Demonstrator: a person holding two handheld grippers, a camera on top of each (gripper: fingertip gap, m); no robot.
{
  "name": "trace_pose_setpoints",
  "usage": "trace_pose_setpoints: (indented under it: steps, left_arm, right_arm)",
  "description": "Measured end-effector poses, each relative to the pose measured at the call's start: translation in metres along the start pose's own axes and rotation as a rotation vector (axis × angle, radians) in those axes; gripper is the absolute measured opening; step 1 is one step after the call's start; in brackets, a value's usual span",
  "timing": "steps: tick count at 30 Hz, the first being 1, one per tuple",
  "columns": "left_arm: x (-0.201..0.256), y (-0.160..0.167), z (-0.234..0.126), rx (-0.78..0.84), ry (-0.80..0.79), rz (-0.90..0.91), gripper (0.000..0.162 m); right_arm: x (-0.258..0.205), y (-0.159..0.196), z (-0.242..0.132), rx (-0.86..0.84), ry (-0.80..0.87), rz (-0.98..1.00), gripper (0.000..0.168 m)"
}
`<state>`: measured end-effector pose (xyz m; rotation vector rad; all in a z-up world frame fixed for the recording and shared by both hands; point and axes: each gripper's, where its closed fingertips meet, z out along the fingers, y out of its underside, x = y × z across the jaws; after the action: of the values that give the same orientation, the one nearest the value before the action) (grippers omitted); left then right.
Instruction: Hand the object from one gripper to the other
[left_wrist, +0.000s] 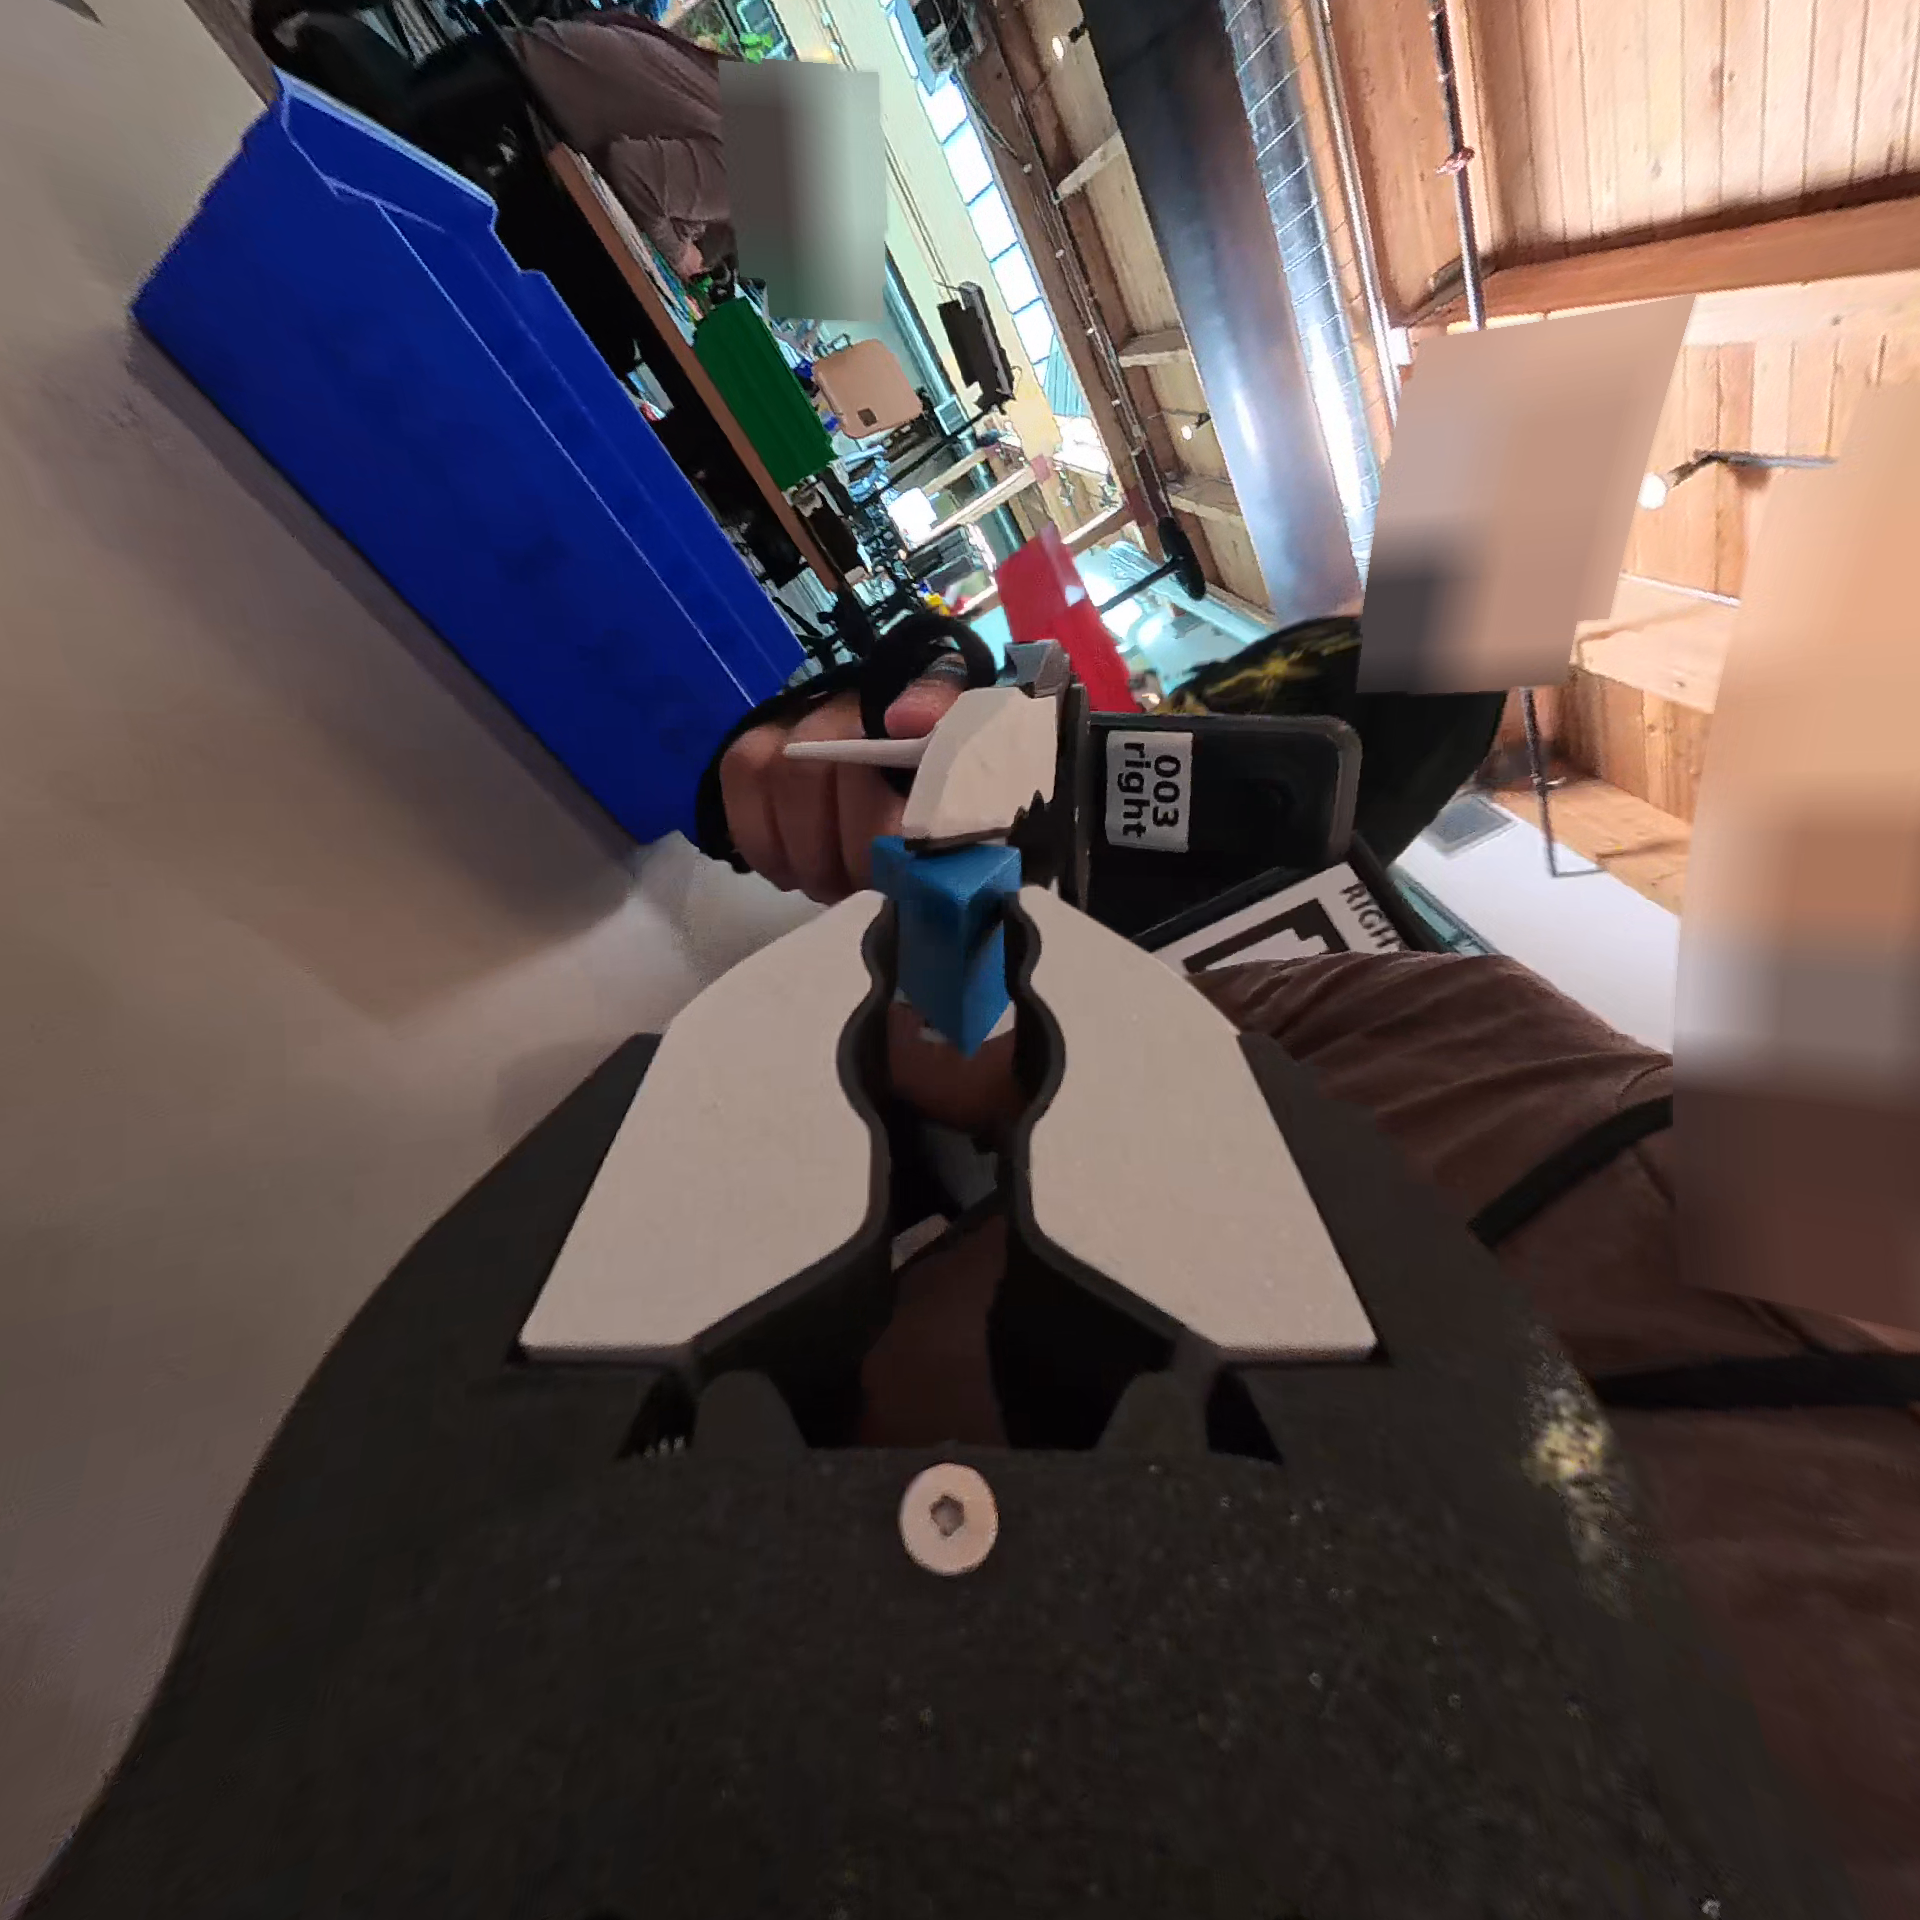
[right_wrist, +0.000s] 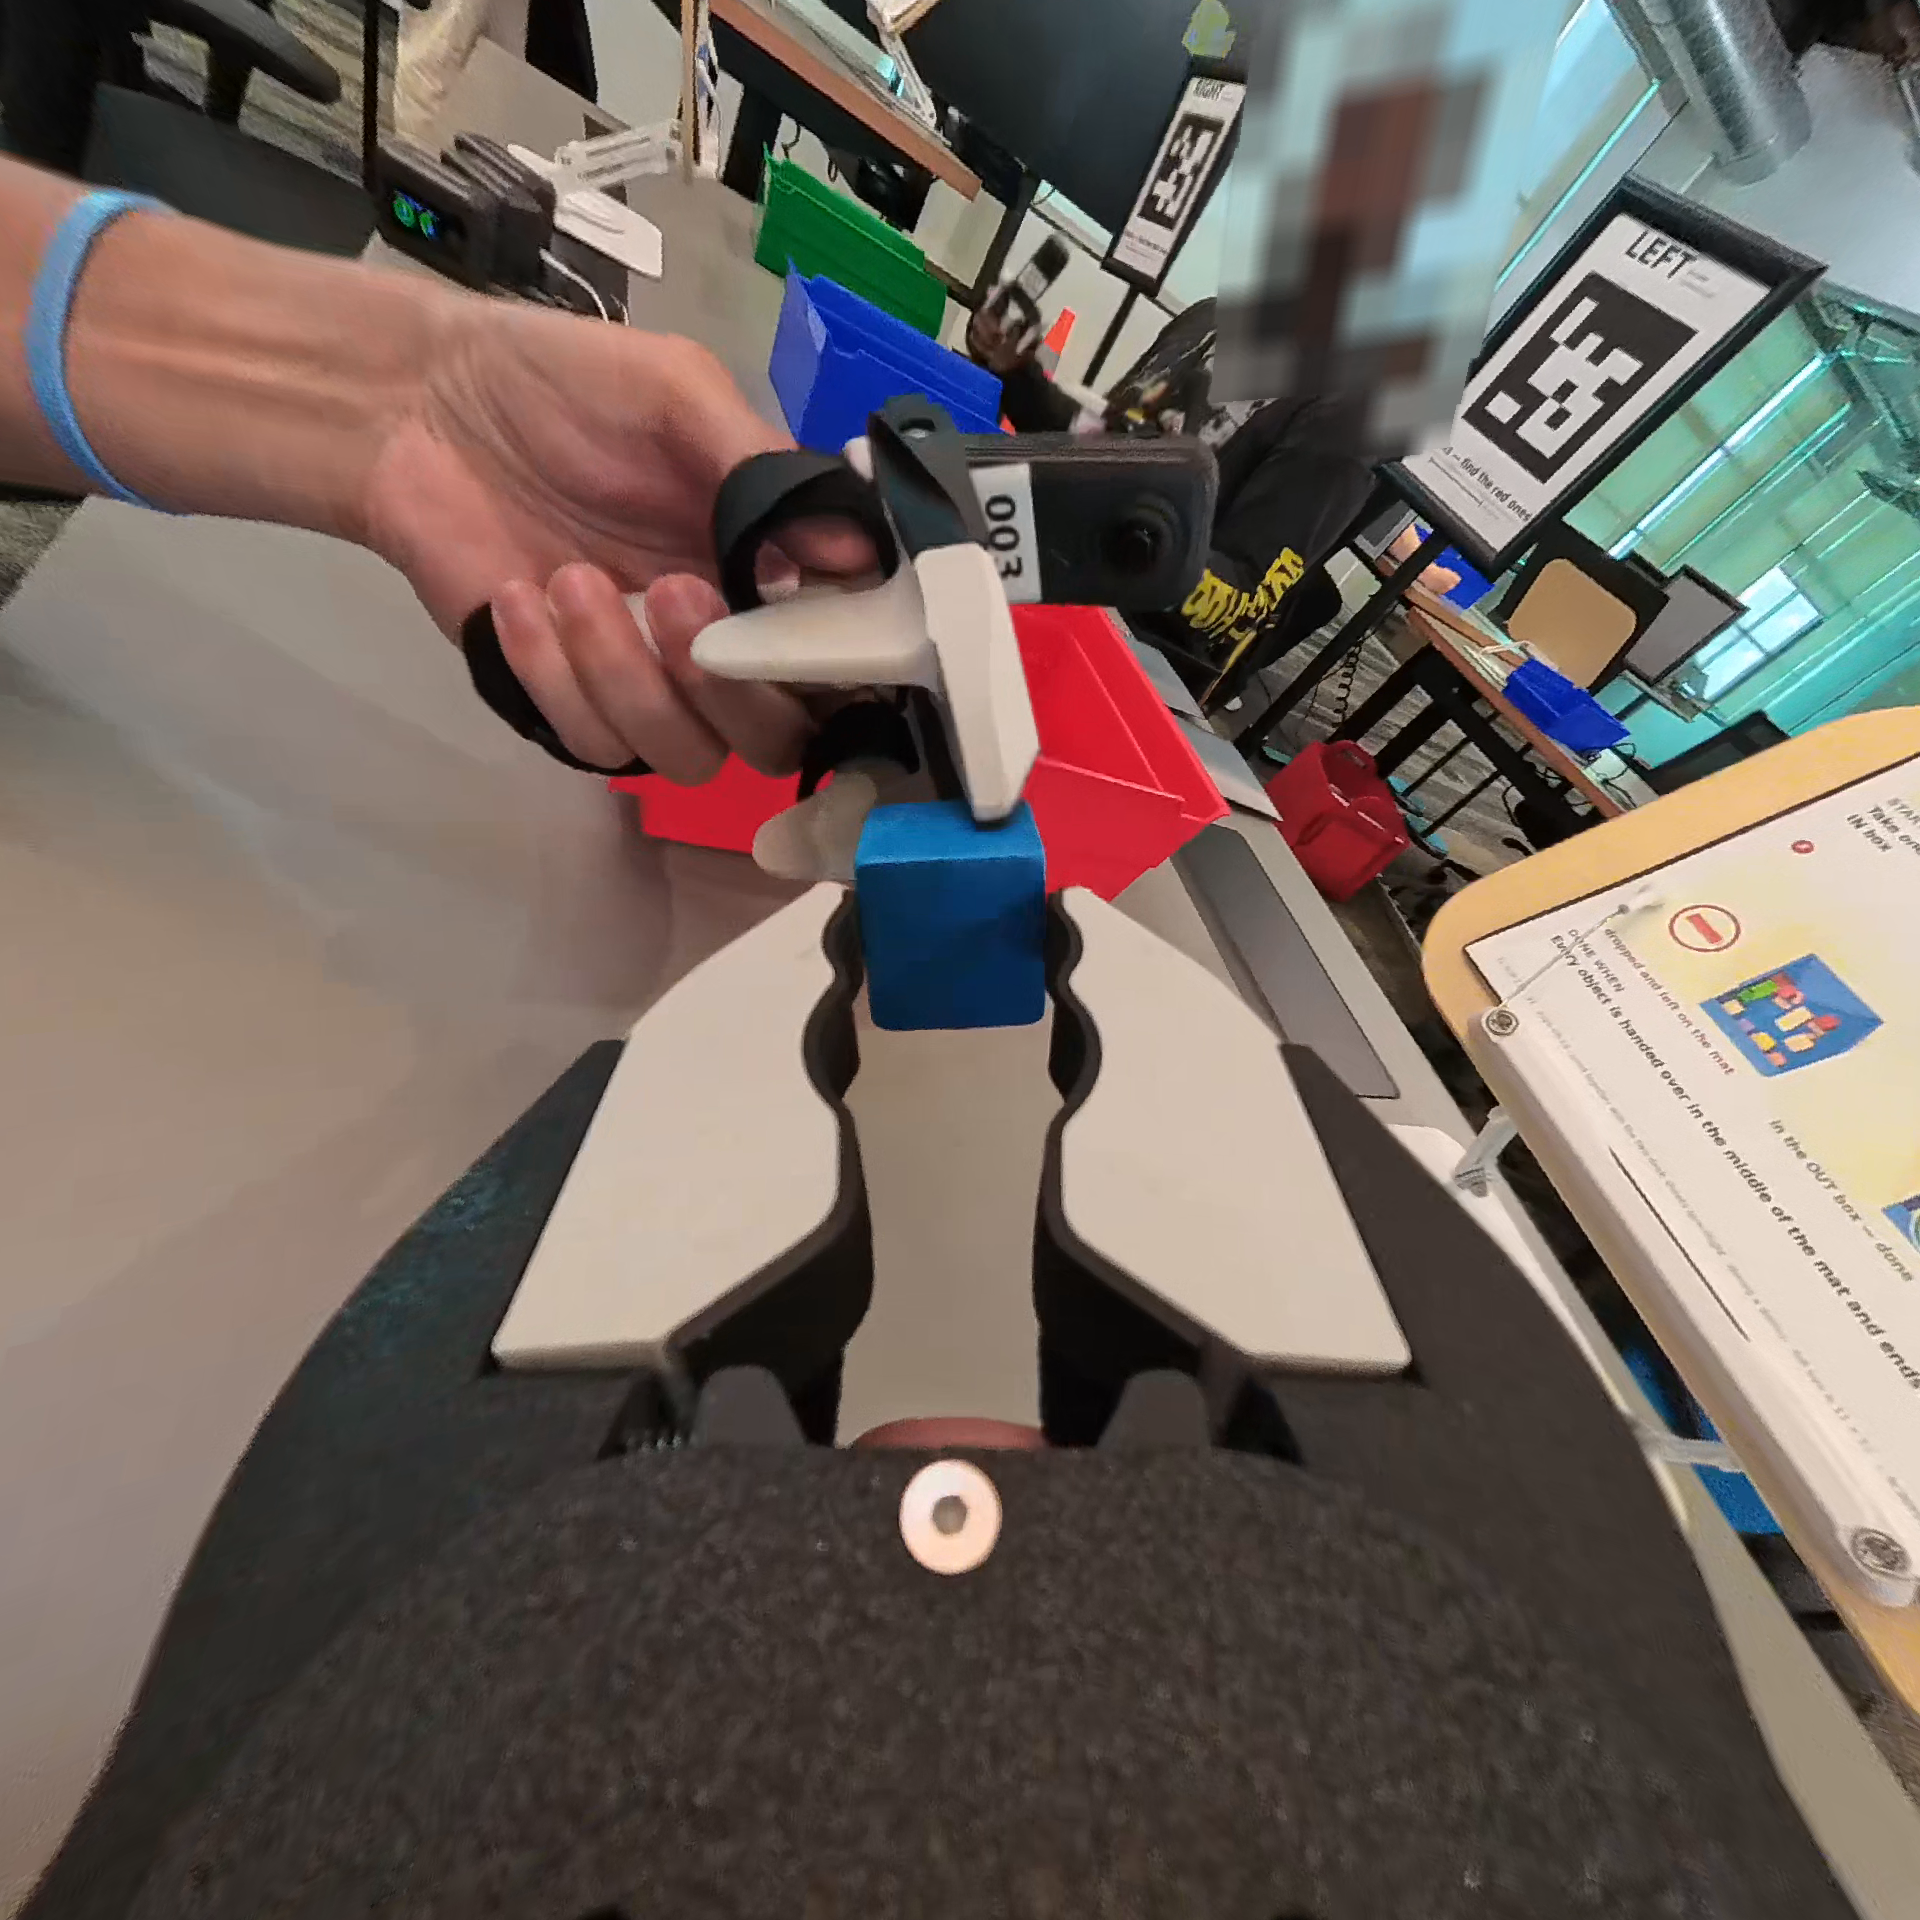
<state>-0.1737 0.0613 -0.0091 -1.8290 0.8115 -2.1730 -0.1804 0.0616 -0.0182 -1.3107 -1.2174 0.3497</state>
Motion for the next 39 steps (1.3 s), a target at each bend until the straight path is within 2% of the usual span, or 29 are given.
trace_pose_setpoints:
  steps: [3,6,10,12,14,16,18,21,25,30,35,37,39]
  left_arm:
    - [0.002,0.005,-0.008,0.022,-0.062,0.108,0.043]
    - [0.008,0.018,-0.019,0.068,-0.116,0.214,0.043]
    - [0.004,0.049,-0.031,0.121,-0.237,0.326,0.040]
    - [-0.008,0.068,-0.035,0.113,-0.324,0.357,0.040]
    - [-0.022,0.082,-0.040,0.118,-0.409,0.371,0.038]
    - [-0.029,0.092,-0.040,0.123,-0.430,0.357,0.038]
    - [-0.030,0.096,-0.037,0.115,-0.419,0.351,0.038]
    - [-0.028,0.099,-0.029,0.068,-0.433,0.399,0.039]
    - [-0.028,0.102,-0.021,0.002,-0.488,0.482,0.038]
    - [-0.030,0.108,-0.018,-0.008,-0.500,0.486,0.038]
    - [-0.033,0.110,-0.022,-0.019,-0.527,0.496,0.038]
    - [-0.033,0.108,-0.024,-0.012,-0.532,0.500,0.039]
    - [-0.033,0.107,-0.026,-0.001,-0.536,0.502,0.039]
  right_arm:
    - [0.005,-0.003,-0.017,0.008,0.005,0.056,0.033]
    - [0.033,0.000,-0.053,-0.029,0.098,0.108,0.033]
    - [0.111,0.017,-0.138,-0.099,0.382,0.200,0.033]
    - [0.154,0.052,-0.190,-0.202,0.550,0.280,0.033]
    - [0.184,0.110,-0.234,-0.370,0.675,0.422,0.033]
    - [0.196,0.175,-0.261,-0.524,0.747,0.583,0.033]
    - [0.191,0.234,-0.265,-0.642,0.723,0.767,0.034]
    - [0.180,0.300,-0.259,-0.797,0.697,0.884,0.034]
    - [0.174,0.335,-0.246,-0.903,0.704,0.918,0.034]
    - [0.168,0.353,-0.246,-1.023,0.734,0.939,0.034]
    - [0.165,0.354,-0.247,-0.977,0.744,1.015,0.035]
    - [0.165,0.342,-0.249,-0.944,0.728,1.013,0.043]
    - [0.173,0.307,-0.259,-0.843,0.762,0.980,0.043]
